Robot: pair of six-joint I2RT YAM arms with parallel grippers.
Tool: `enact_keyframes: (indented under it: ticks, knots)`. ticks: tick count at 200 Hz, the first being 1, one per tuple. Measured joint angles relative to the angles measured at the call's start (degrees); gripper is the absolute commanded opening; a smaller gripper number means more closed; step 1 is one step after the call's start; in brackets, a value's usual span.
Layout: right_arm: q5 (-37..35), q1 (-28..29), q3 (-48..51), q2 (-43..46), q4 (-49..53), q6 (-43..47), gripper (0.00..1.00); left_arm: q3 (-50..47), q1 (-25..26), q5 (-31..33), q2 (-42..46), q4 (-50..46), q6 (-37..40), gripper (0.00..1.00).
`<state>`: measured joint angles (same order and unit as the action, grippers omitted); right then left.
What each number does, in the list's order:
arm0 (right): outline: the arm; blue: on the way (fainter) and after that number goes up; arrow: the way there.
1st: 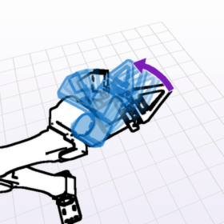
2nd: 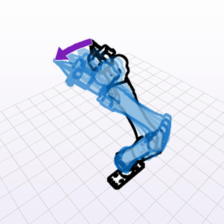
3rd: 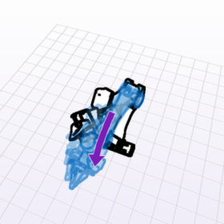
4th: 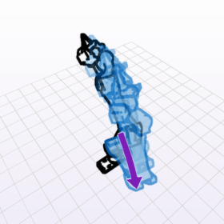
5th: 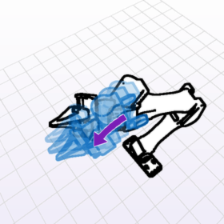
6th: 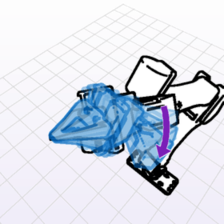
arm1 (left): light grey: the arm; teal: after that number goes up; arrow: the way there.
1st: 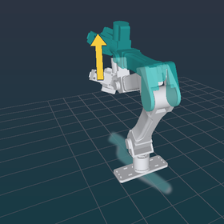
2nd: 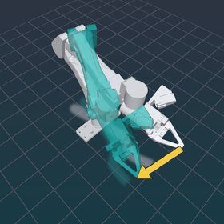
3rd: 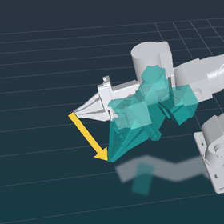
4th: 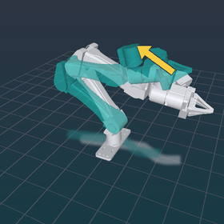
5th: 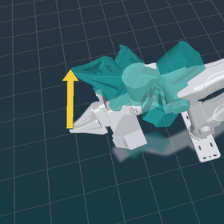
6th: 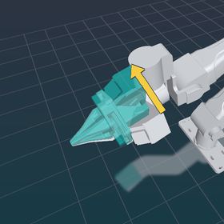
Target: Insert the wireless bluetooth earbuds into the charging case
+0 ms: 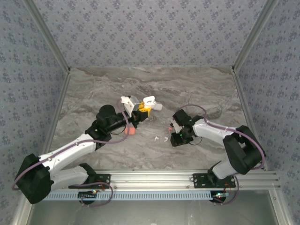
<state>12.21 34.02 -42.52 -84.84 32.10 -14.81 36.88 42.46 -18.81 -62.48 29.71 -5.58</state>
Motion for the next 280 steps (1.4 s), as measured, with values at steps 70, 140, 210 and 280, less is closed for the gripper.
enact_keyframes:
  ticks: [70, 140, 210, 280]
  knots:
    - [-0.4, 0.2, 0.2, 1.4, 1.4, -0.7, 0.19, 0.0, 0.0, 0.0, 0.0, -0.2, 0.0, 0.04]
    - [-3.9, 0.3, -3.8, 13.7, 4.2, 2.7, 0.19, 0.0, 0.0, 0.0, 0.0, -0.3, -0.1, 0.04]
    - [-6.1, 0.4, -18.8, 24.3, 2.2, 11.6, 0.19, 0.0, 0.0, -1.5, -2.9, 0.1, -1.2, 0.04]
    - [-4.6, 4.5, -30.9, 23.1, -3.6, 21.9, 0.19, 1.3, 0.0, -4.3, -5.6, 0.5, -1.6, 0.04]
